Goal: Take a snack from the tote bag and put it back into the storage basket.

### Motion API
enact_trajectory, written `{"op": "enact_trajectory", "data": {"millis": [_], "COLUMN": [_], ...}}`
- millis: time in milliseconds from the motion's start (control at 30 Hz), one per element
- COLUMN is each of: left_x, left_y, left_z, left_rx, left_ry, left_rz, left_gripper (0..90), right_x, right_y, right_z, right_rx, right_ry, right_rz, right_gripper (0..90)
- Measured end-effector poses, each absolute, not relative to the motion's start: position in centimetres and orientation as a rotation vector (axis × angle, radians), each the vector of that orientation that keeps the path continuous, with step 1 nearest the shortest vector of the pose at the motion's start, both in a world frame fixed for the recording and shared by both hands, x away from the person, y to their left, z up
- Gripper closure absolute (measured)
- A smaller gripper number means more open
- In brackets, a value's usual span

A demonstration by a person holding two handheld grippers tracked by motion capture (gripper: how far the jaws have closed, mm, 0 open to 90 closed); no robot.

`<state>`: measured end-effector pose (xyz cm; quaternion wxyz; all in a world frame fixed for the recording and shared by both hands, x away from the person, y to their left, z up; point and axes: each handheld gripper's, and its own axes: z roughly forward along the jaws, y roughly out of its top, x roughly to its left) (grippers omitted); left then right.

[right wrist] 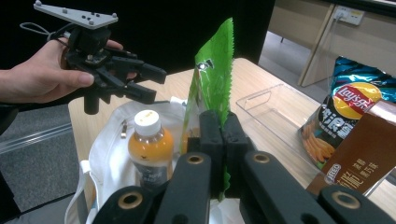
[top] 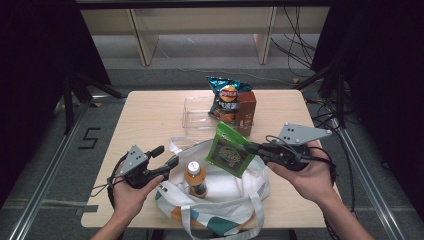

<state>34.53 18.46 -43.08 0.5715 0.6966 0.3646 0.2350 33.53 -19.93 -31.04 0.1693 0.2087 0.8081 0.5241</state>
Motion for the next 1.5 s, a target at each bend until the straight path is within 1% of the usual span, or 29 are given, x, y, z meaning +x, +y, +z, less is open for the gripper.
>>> {"op": "enact_trajectory", "data": {"millis": [833, 1500], "left_x": [34.5, 34.6], "left_y": [18.4, 18.3], "left_z": [-43.1, -43.1], "left_rx": [1.637, 1.638], "left_ry": [0.852, 0.85], "left_rz": [0.548, 0.546], "left_gripper": [32.9, 32.9], "right_x": [34.3, 35.5], "right_y": [-20.4, -20.7], "right_z": [-29.1, -27.6], "right_rx": [0.616, 0.604], "right_ry": [2.247, 2.205], "right_rz": [1.511, 1.497], "right_gripper": [90.0, 90.0]}}
